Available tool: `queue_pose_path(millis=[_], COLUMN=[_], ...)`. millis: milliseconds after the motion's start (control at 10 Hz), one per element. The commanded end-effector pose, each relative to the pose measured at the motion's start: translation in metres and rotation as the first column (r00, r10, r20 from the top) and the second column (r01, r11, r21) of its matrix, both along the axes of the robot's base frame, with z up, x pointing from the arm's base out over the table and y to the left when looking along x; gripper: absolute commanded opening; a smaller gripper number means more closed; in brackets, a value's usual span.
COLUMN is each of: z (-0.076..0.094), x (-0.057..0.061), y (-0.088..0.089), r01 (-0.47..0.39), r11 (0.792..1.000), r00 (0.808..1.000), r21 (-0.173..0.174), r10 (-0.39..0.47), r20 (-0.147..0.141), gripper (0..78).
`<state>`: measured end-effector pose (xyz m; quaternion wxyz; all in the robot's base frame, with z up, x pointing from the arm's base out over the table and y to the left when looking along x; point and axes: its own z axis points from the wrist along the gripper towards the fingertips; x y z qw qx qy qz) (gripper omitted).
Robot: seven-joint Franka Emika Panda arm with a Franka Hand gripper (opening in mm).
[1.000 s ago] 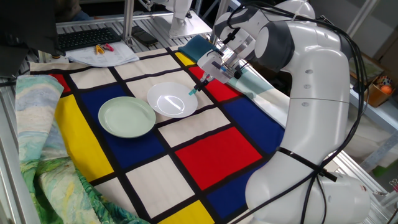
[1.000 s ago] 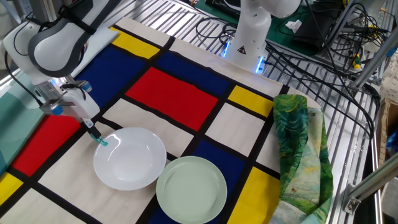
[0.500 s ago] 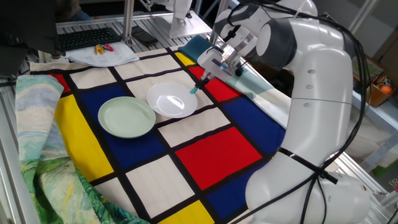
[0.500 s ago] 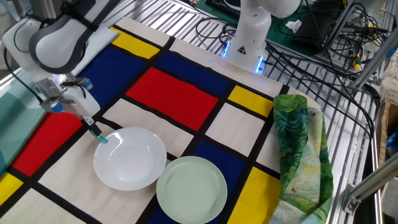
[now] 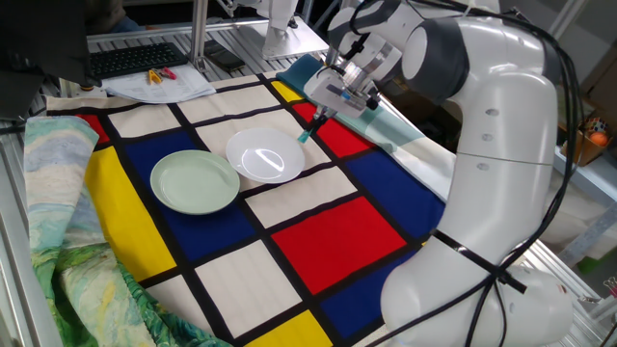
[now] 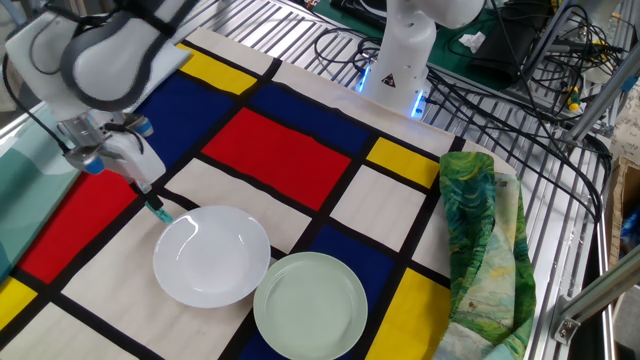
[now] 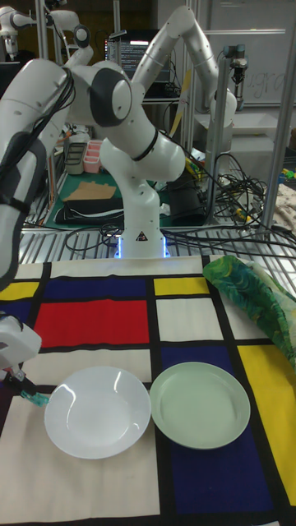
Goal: Use a clamp
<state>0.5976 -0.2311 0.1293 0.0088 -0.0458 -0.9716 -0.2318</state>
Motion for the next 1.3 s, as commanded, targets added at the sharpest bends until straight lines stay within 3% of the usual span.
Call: queue_pose_path(millis=[100,200,300,500,800,1300], z=[0.022,0.031,0.037,0.046,0.057,0.063], x=[-0.007,-0.014,-0.019,-0.028,-0.039,-0.051], y=[0.014,0.030,0.038,0.051,0.065,0.081], r01=[0.028,0.043,0.056,0.077,0.093,0.123], r11=[0.993,0.982,0.977,0.975,0.961,0.942], r00=[0.999,0.999,0.998,0.996,0.993,0.988], r21=[-0.116,-0.186,-0.206,-0.209,-0.261,-0.313], r10=[-0.031,-0.048,-0.063,-0.087,-0.109,-0.147], r20=[-0.018,-0.022,-0.025,-0.036,-0.048,-0.053], gripper=[1.1,1.1,1.1,1.1,1.1,1.1])
